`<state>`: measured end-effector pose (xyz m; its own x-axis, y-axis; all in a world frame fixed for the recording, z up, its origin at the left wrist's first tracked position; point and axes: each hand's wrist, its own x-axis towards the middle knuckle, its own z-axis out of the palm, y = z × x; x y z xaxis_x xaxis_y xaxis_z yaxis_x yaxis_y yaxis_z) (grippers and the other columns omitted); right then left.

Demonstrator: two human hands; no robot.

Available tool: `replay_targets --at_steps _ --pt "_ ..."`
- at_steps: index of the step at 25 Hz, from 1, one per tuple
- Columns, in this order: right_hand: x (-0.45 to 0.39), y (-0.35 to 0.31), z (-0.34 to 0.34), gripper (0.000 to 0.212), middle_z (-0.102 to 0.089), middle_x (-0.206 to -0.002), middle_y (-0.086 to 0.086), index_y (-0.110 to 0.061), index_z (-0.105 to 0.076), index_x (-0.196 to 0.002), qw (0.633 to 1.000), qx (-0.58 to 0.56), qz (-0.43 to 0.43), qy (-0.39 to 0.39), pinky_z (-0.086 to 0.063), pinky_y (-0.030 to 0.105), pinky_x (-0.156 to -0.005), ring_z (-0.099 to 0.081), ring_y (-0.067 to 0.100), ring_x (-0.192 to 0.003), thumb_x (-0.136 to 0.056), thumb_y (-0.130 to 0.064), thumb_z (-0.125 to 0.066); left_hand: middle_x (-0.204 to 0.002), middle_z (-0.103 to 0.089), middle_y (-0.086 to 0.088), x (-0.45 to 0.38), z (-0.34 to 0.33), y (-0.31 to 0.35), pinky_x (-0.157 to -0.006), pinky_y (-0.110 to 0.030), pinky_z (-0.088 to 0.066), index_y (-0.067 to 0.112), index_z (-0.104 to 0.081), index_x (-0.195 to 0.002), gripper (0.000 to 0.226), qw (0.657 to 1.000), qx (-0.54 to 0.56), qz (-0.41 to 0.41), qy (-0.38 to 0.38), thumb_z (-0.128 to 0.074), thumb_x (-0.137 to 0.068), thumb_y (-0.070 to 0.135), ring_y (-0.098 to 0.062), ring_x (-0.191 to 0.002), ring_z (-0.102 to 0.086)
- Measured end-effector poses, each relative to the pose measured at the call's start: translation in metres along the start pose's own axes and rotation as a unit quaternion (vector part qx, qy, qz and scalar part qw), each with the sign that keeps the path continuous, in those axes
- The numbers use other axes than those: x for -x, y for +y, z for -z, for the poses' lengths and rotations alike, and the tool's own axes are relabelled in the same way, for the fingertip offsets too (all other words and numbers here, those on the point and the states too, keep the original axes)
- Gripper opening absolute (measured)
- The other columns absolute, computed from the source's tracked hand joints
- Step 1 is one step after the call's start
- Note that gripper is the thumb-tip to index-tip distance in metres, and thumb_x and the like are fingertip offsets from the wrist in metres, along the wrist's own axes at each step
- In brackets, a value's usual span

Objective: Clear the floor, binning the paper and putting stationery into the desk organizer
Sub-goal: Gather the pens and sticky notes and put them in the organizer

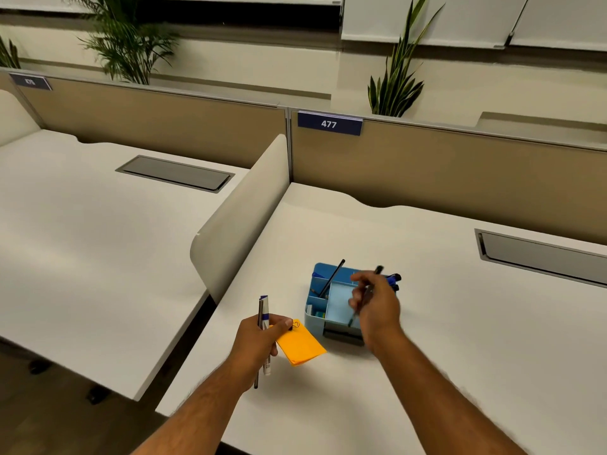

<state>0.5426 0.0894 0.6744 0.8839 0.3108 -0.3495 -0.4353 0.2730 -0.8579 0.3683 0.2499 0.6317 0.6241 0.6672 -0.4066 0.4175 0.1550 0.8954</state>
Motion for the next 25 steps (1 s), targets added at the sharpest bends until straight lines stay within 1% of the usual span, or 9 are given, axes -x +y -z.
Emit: replay_targets --at_steps 2,5,10,14,15,18,20,22,25 --pt "-0.017 -0.025 0.005 0.042 -0.052 -0.068 -0.003 -0.017 -0.073 -0.075 0.999 -0.006 0.016 0.045 -0.051 0.029 -0.062 -0.05 0.01 -0.062 -0.105 -0.039 -0.053 -0.077 -0.069 -0.01 -0.001 -0.002 0.002 -0.054 -0.022 -0.053 0.014 -0.073 -0.111 0.032 1.0 0.002 0.001 0.002 -0.078 -0.09 0.038 -0.015 -0.057 -0.061" --pt "-0.038 -0.045 0.012 0.046 -0.053 -0.075 -0.001 -0.023 -0.072 -0.083 0.982 0.153 0.074 0.08 -0.048 0.031 -0.061 -0.048 0.013 -0.067 -0.109 -0.047 -0.043 -0.078 -0.07 -0.01 0.001 -0.007 0.004 -0.055 -0.023 -0.054 0.017 -0.073 -0.107 0.029 1.0 -0.002 -0.001 -0.002 -0.079 -0.089 0.039 -0.015 -0.058 -0.061" --pt "-0.062 -0.038 0.015 0.032 -0.068 -0.087 -0.003 -0.021 -0.077 -0.099 0.949 0.287 0.128 0.039 -0.051 0.038 -0.076 -0.061 0.017 -0.08 -0.108 -0.036 -0.05 -0.081 -0.07 -0.01 0.005 -0.007 0.008 -0.058 -0.025 -0.054 0.021 -0.07 -0.104 0.025 1.0 -0.012 -0.003 0.004 -0.078 -0.089 0.04 -0.015 -0.06 -0.062" --pt "-0.072 -0.027 0.008 0.03 -0.074 -0.083 0.006 -0.009 -0.078 -0.09 0.892 0.441 0.096 -0.026 -0.048 0.03 -0.066 -0.068 0.026 -0.082 -0.1 -0.034 -0.067 -0.082 -0.07 -0.011 0.008 -0.003 0.013 -0.059 -0.024 -0.053 0.02 -0.072 -0.106 0.027 1.0 -0.007 -0.006 0.004 -0.078 -0.09 0.04 -0.016 -0.062 -0.062" --pt "-0.073 -0.027 0.009 0.028 -0.074 -0.084 0.007 -0.007 -0.078 -0.091 0.877 0.471 0.083 -0.043 -0.049 0.031 -0.068 -0.067 0.025 -0.082 -0.096 -0.034 -0.072 -0.082 -0.07 -0.011 0.009 -0.003 0.014 -0.058 -0.023 -0.053 0.019 -0.072 -0.107 0.027 1.0 -0.004 -0.007 0.005 -0.078 -0.09 0.039 -0.016 -0.062 -0.062" --pt "-0.056 -0.039 0.018 0.022 -0.075 -0.098 -0.001 -0.015 -0.077 -0.104 0.89 0.445 0.103 0.004 -0.053 0.031 -0.08 -0.068 0.019 -0.091 -0.091 -0.033 -0.078 -0.081 -0.069 -0.009 0.012 -0.005 0.019 -0.055 -0.021 -0.053 0.021 -0.073 -0.105 0.025 1.0 0.008 -0.009 0.005 -0.079 -0.09 0.04 -0.015 -0.062 -0.061" --pt "-0.03 -0.043 0.025 0.008 -0.077 -0.09 -0.007 -0.026 -0.077 -0.091 0.897 0.411 0.159 0.035 -0.052 0.026 -0.071 -0.071 0.017 -0.086 -0.092 -0.033 -0.074 -0.081 -0.07 -0.007 0.014 -0.01 0.023 -0.055 -0.021 -0.054 0.023 -0.075 -0.102 0.02 1.0 0.024 -0.016 -0.007 -0.079 -0.089 0.039 -0.013 -0.061 -0.061" --pt "0.002 -0.034 0.027 0.017 -0.076 -0.08 -0.009 -0.028 -0.076 -0.082 0.896 0.424 0.114 -0.061 -0.052 0.024 -0.065 -0.071 0.015 -0.08 -0.091 -0.042 -0.074 -0.08 -0.07 -0.005 0.016 -0.016 0.027 -0.055 -0.02 -0.054 0.024 -0.078 -0.099 0.018 0.998 0.044 -0.03 -0.022 -0.08 -0.088 0.038 -0.01 -0.056 -0.061" --pt "0.04 -0.014 0.031 0.03 -0.078 -0.092 0.0 -0.022 -0.078 -0.098 0.882 0.424 -0.068 -0.196 -0.057 0.025 -0.059 -0.074 0.017 -0.081 -0.09 -0.051 -0.075 -0.075 -0.07 -0.003 0.018 -0.027 0.033 -0.053 -0.02 -0.053 0.023 -0.08 -0.102 0.02 0.997 0.051 -0.058 -0.026 -0.082 -0.088 0.037 -0.007 -0.051 -0.06"
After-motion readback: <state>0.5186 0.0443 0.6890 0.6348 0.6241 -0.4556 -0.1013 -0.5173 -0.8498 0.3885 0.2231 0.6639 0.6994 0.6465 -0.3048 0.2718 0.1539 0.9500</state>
